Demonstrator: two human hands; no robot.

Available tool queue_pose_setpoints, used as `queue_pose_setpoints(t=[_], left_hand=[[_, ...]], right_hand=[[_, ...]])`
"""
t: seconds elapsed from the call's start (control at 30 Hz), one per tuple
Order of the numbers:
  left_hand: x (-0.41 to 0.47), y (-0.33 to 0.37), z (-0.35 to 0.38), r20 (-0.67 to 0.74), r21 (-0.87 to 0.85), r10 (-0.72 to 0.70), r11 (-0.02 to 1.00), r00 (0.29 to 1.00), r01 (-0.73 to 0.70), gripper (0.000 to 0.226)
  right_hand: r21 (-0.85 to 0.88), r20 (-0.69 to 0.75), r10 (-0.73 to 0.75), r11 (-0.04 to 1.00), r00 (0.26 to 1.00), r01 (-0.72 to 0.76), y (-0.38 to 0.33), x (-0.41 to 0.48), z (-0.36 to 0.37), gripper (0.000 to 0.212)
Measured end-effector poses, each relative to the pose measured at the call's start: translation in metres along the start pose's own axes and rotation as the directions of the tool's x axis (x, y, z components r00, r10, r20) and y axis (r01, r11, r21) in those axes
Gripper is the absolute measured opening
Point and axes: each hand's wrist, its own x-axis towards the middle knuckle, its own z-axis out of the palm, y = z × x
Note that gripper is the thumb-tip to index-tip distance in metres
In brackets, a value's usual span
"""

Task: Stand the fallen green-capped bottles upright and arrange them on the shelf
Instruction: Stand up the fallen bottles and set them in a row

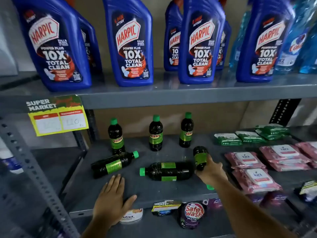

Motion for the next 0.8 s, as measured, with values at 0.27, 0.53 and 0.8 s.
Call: queue_pose_setpoints(t=[0.27, 0.53, 0.8], left_hand=[[0.003, -0.006, 0.009, -0.091, 0.012, 0.018, 1.0, 0.996, -0.017, 0.109], [0.005, -0.006, 0.004, -0.085, 0.018, 0.012, 1.0, 0.996, -0.011, 0.114], [0.002, -0.018, -0.003, -0.081, 0.037, 0.08, 0.996, 0.993, -0.077, 0.107]], right_hand=[[-0.212, 0.063, -0.046, 0.975, 0.997, 0.059, -0.01, 0.022, -0.014, 0.076], [-0.343, 0.233, -0.101, 0.922, 0.967, 0.178, -0.062, 0.048, -0.104, 0.033], [-0.45, 0.137, -0.336, 0.817, 0.932, 0.361, -0.085, 0.049, -0.1, 0.048]])
